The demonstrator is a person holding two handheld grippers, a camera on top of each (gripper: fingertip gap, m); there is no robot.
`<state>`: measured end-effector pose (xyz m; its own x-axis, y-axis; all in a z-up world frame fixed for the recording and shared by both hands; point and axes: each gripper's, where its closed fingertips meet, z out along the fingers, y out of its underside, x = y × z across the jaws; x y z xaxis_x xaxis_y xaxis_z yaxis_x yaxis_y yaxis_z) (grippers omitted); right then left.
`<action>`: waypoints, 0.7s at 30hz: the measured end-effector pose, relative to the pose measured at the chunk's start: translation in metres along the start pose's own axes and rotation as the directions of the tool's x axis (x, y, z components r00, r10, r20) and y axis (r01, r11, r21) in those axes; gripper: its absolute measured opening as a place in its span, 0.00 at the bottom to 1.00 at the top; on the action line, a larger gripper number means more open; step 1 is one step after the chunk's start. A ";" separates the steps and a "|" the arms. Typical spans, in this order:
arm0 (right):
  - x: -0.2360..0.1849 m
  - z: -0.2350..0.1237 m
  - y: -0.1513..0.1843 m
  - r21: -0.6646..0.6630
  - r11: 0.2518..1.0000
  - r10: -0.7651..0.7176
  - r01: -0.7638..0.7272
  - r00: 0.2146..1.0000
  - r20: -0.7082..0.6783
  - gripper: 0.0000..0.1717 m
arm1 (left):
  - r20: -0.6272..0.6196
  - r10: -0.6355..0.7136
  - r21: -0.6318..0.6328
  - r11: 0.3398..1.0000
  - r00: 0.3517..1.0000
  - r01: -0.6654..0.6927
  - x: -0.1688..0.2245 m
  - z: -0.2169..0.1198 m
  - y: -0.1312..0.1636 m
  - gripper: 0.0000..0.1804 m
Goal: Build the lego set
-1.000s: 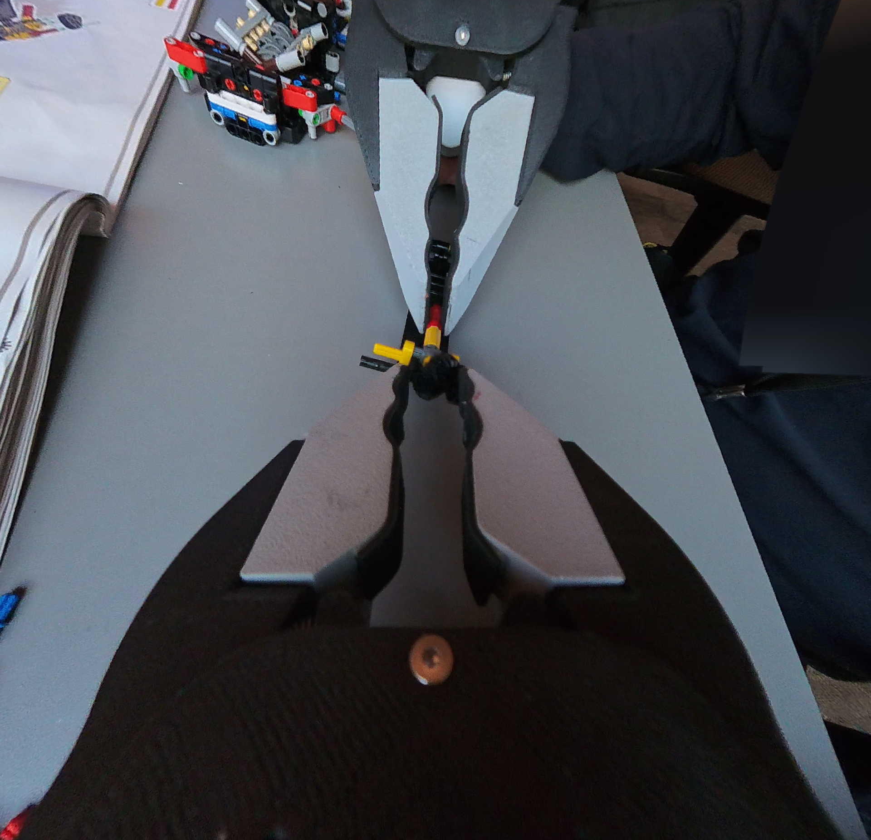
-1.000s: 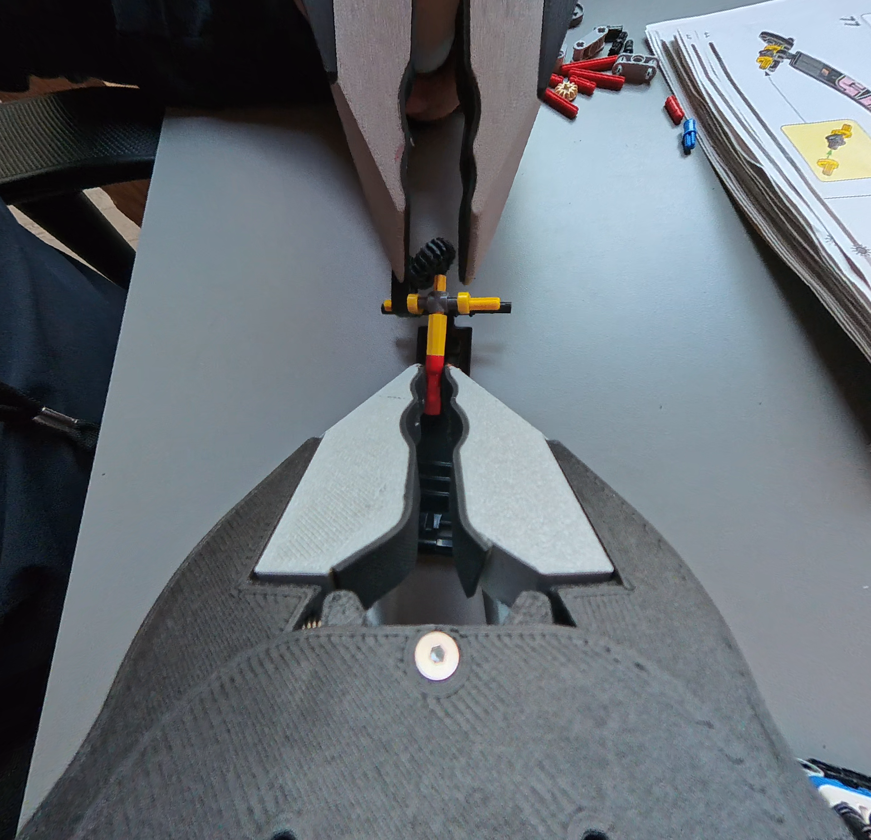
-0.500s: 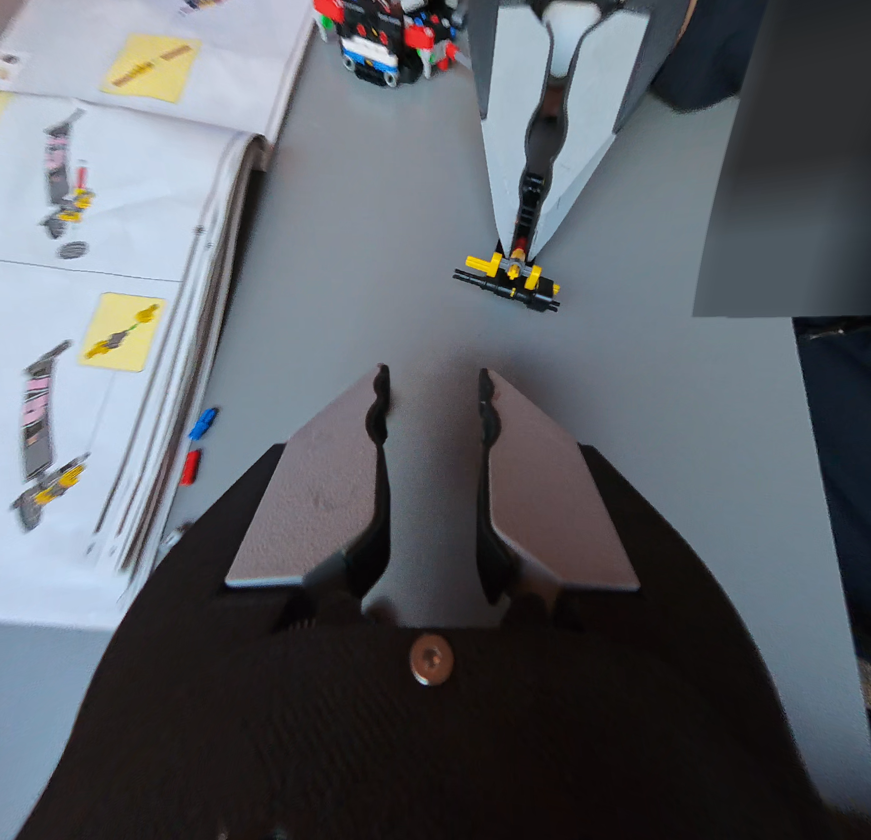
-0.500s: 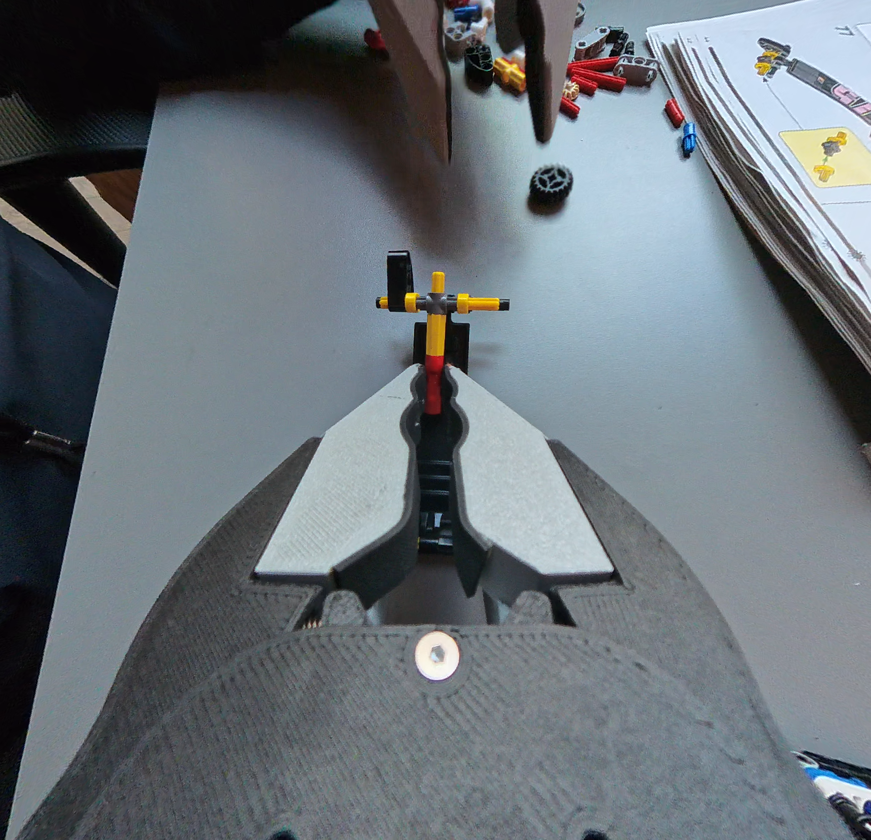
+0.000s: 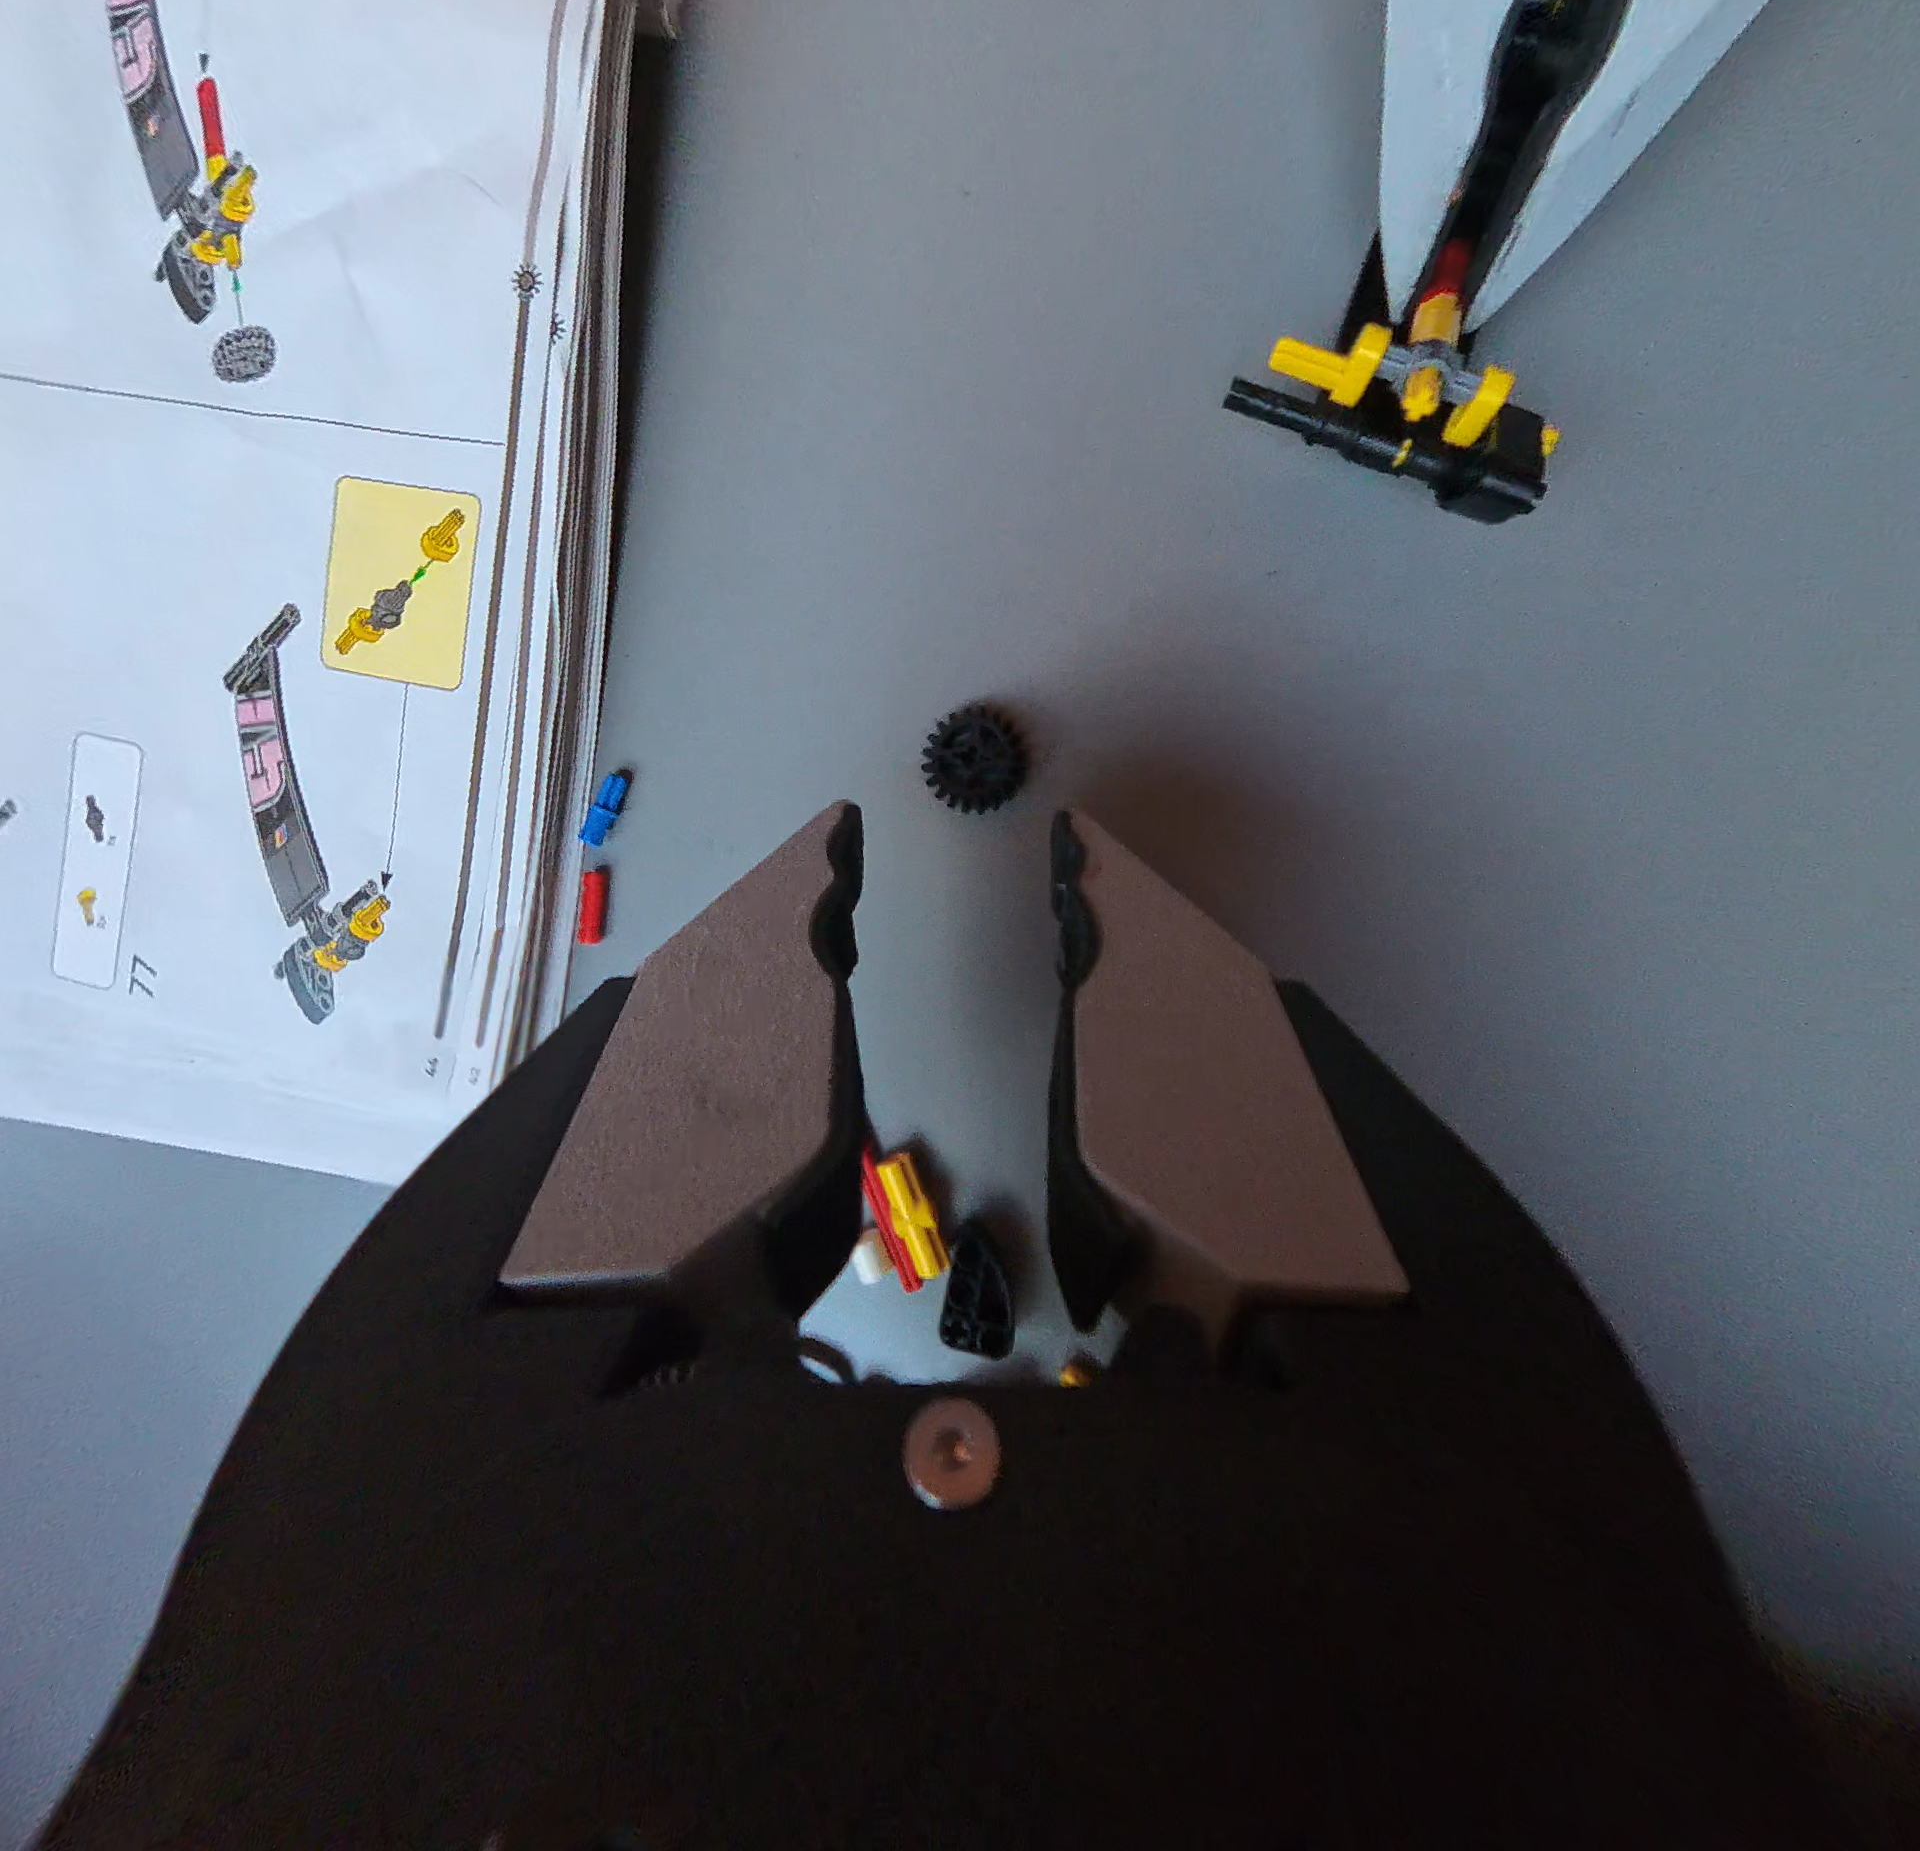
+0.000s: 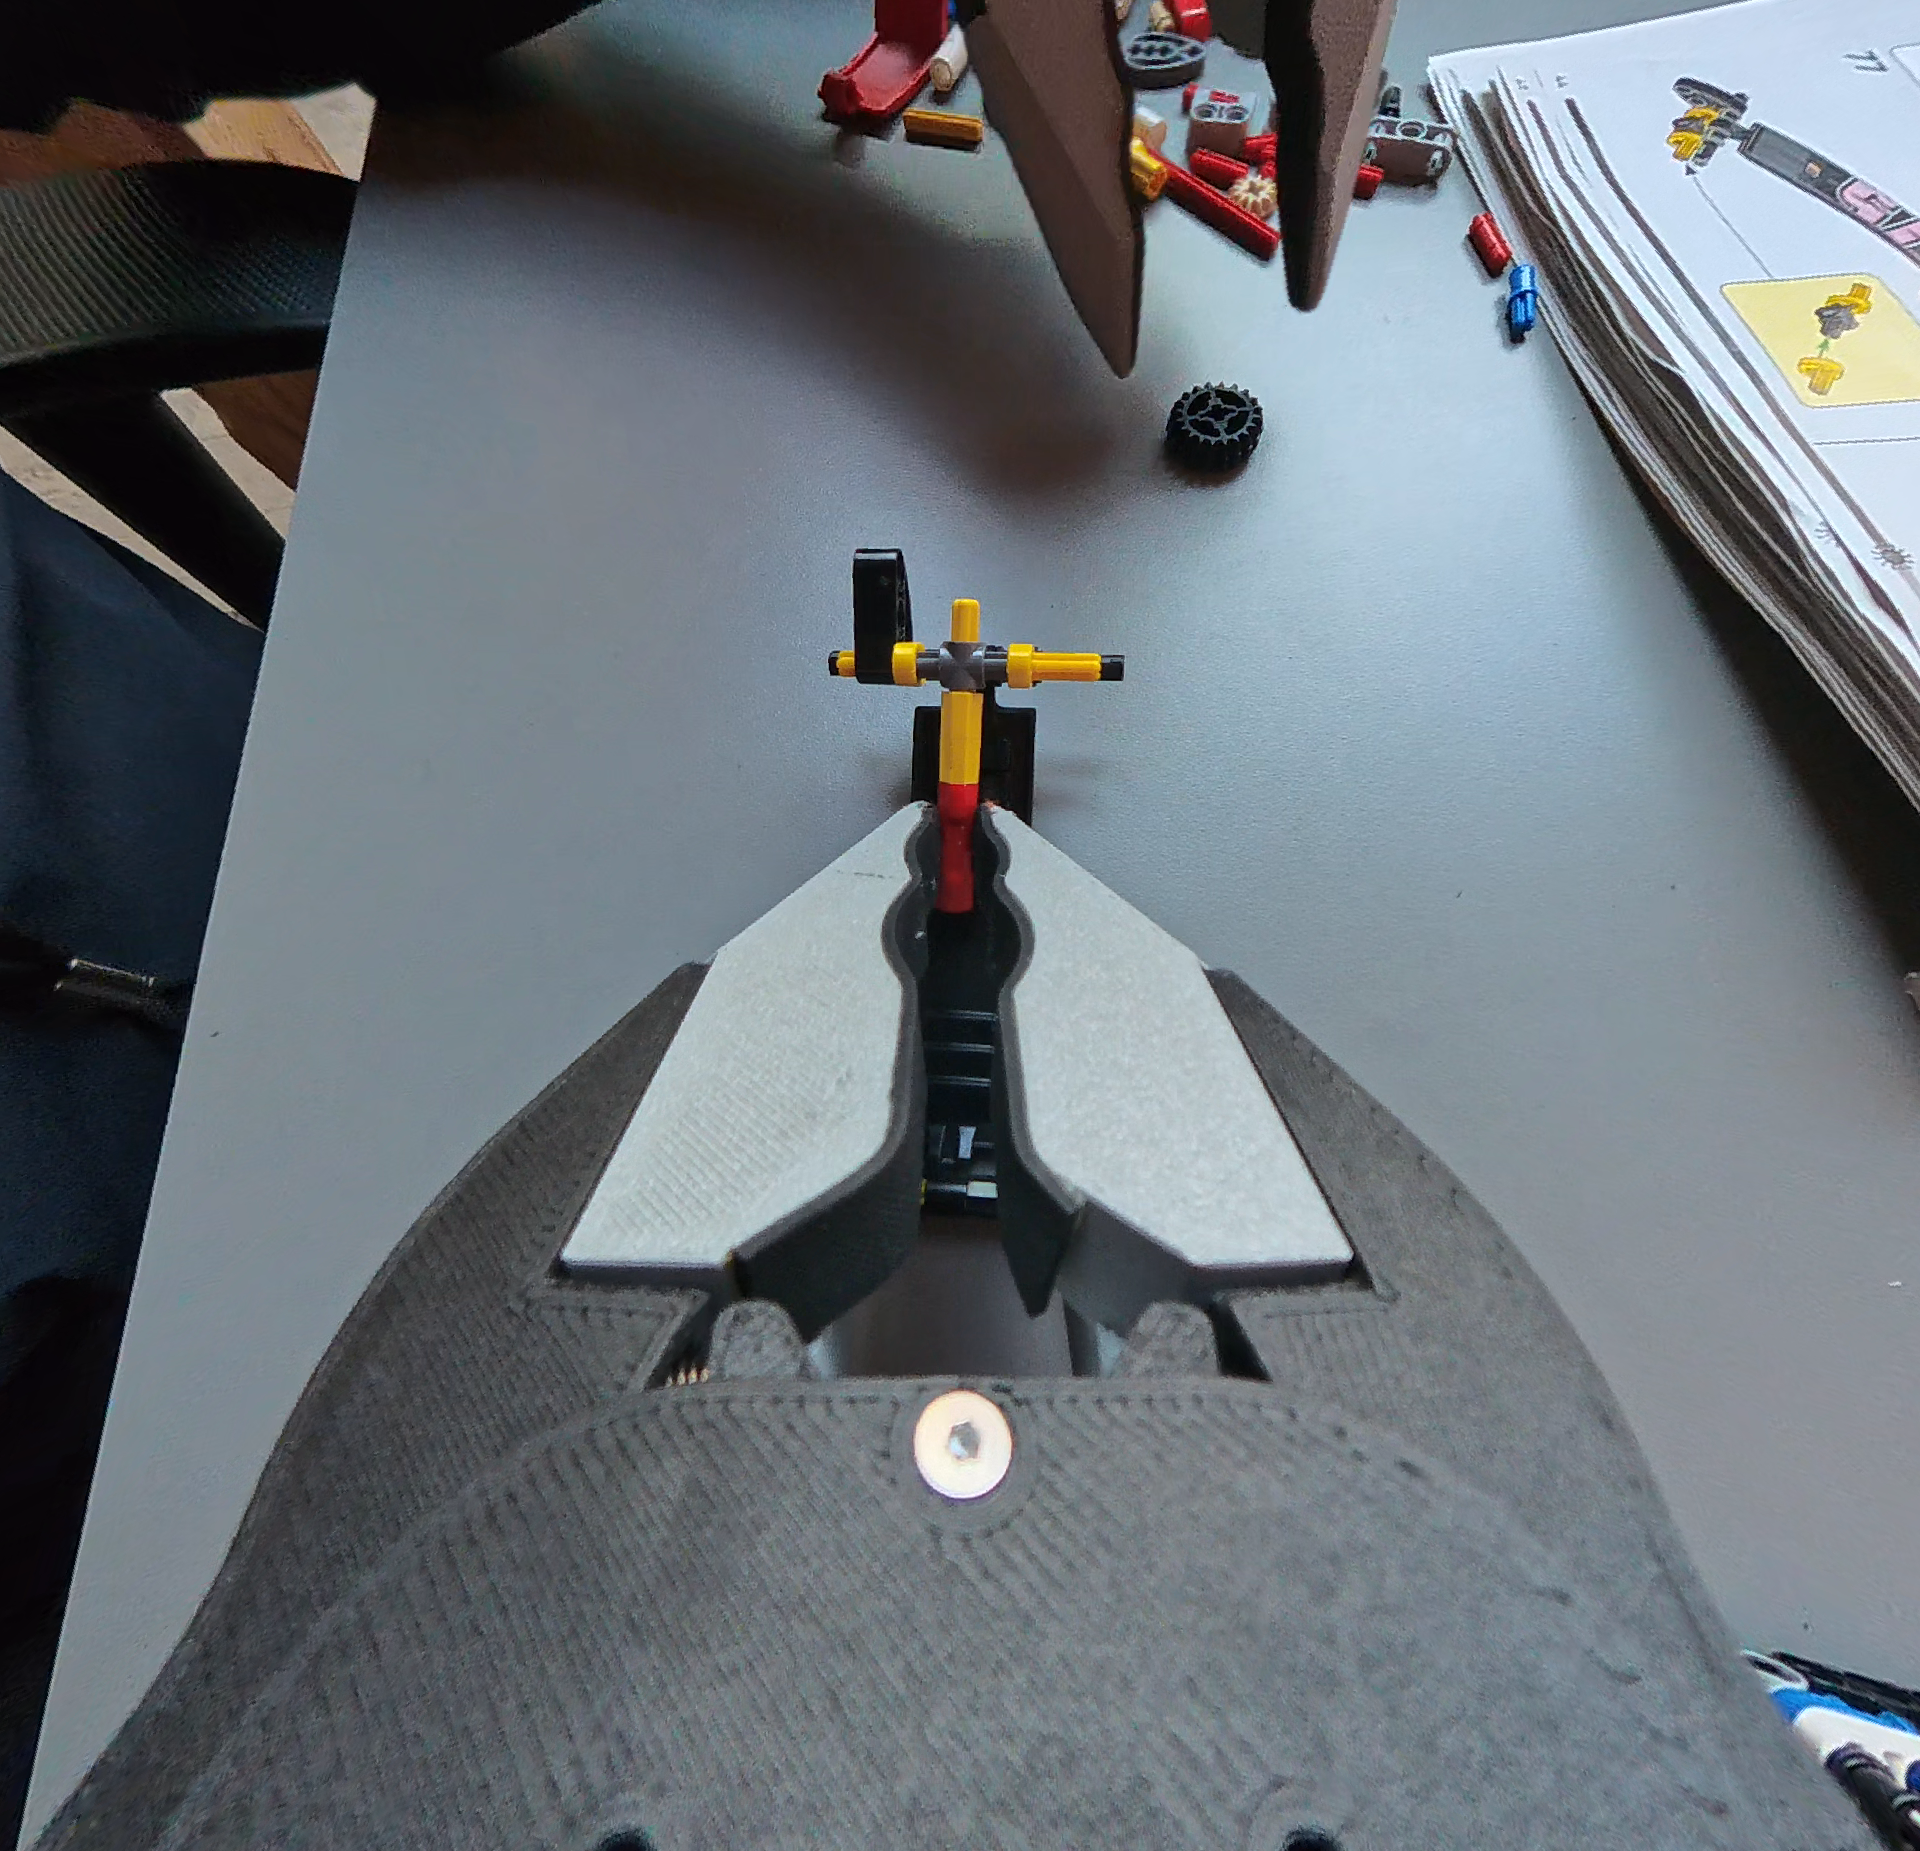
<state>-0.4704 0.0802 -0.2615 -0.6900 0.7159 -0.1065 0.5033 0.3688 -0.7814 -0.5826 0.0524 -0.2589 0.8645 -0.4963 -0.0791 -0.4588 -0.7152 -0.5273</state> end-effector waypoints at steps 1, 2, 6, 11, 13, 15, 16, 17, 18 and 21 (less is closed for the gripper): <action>0.000 0.000 0.000 0.000 1.000 0.001 -0.001 1.000 0.001 0.02 | -0.006 0.007 -0.013 1.000 1.000 -0.007 0.000 0.001 -0.002 0.18; 0.000 0.000 0.000 0.000 1.000 0.002 -0.002 1.000 0.002 0.02 | -0.022 0.008 -0.026 1.000 1.000 -0.009 0.002 0.001 -0.004 0.17; 0.000 0.000 0.000 0.001 1.000 0.005 -0.005 1.000 0.006 0.02 | -0.014 -0.034 -0.092 0.995 0.999 0.033 0.002 0.008 -0.007 0.15; 0.000 0.000 0.000 0.001 1.000 0.007 -0.007 1.000 0.009 0.02 | 0.008 -0.221 -0.138 0.966 0.975 0.220 0.000 0.017 -0.002 0.20; -0.001 -0.001 0.000 0.001 1.000 0.008 -0.008 1.000 0.011 0.02 | 0.014 -0.250 -0.128 0.960 0.968 0.250 0.001 0.017 -0.003 0.21; -0.001 -0.001 0.000 0.001 1.000 0.010 -0.010 1.000 0.013 0.02 | 0.040 -0.252 -0.136 0.957 0.967 0.255 0.001 0.017 -0.001 0.21; -0.001 -0.001 0.000 0.001 1.000 0.011 -0.011 1.000 0.013 0.02 | 0.049 -0.250 -0.139 0.957 0.967 0.255 0.001 0.017 -0.001 0.21; -0.001 -0.001 0.000 0.001 1.000 0.011 -0.011 1.000 0.013 0.02 | 0.062 -0.247 -0.142 0.957 0.967 0.253 0.000 0.017 -0.001 0.20; -0.001 -0.001 0.000 0.001 1.000 0.011 -0.011 1.000 0.013 0.02 | 0.069 -0.241 -0.144 0.958 0.968 0.249 0.000 0.018 -0.001 0.19; -0.001 -0.001 0.000 0.001 1.000 0.010 -0.010 1.000 0.013 0.02 | 0.066 -0.240 -0.144 0.958 0.969 0.247 0.002 0.019 -0.004 0.16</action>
<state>-0.4696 0.0803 -0.2614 -0.6914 0.7121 -0.1220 0.5098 0.3612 -0.7808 -0.5754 0.0634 -0.2734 0.9610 -0.2766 -0.0057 -0.2553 -0.8788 -0.4031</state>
